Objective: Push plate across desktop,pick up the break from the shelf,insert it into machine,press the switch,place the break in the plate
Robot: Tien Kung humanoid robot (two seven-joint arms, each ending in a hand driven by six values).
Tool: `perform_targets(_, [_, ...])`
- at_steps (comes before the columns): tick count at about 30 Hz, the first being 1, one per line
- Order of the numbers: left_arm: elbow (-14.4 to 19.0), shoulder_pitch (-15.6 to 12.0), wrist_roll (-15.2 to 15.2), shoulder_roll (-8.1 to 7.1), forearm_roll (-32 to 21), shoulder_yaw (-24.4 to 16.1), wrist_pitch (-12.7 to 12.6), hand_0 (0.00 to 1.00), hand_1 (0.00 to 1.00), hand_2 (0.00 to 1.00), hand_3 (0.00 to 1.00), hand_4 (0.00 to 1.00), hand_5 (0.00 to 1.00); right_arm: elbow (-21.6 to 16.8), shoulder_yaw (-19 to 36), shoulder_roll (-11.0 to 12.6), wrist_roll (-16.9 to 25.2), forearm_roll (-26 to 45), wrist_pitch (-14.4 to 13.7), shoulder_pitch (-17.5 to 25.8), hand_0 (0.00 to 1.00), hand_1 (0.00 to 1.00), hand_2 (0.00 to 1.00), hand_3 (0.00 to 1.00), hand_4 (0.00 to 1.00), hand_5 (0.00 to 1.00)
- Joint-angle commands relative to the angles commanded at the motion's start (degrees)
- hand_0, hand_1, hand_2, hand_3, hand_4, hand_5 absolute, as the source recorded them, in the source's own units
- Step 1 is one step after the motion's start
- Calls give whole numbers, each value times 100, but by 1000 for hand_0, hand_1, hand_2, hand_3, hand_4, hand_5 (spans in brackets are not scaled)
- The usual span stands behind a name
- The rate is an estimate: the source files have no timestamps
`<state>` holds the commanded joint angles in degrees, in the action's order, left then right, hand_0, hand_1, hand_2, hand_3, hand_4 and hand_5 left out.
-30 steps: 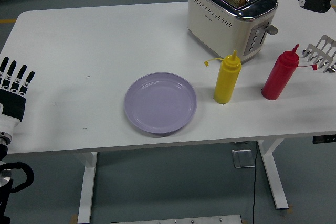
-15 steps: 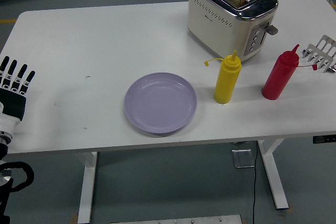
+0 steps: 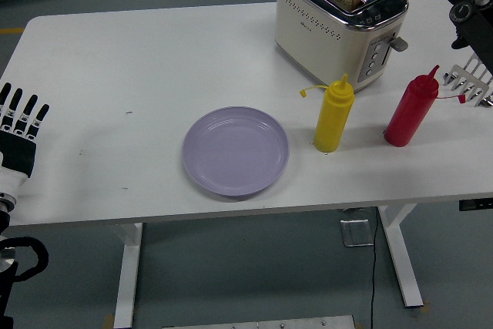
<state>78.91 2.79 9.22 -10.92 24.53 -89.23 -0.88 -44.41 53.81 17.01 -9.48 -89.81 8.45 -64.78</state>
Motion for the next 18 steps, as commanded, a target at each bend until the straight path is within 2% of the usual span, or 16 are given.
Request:
perform_targets(5, [-8,1,4,2,-8,1,-1,814,864,941,836,632,998,532,-287,-370,-130,-425,-147,-296,897,867,894,922,762,376])
perform_targets(6, [-8,6,4,2,-8,3,0,814,864,941,834,632,998,663,-350,-447,-153,-536,-177,-360,815,814,840,883,757,383])
perform_targets(11, [-19,9,14,-5,-24,1,6,814,864,941,834,632,998,1143,-516,-742,-196,-963,-292,-585,815,814,840,883,757,383])
perform_targets(12, [-21,8,15,-6,-26,0,7,814,864,941,834,632,998,1198,-516,-778,-198,-1028,-304,-608,719,747,779,853,755,389])
perform_targets(17, [-20,17,21,-16,-33,-2,8,814,864,941,834,632,998,1624,-482,-1049,-241,-1527,-397,-799,719,747,779,853,755,389])
perform_targets(18, [-20,19,21,-17,-34,-2,8,814,864,941,834,632,998,1672,-479,-1076,-244,-1592,-410,-821,666,703,737,842,754,394])
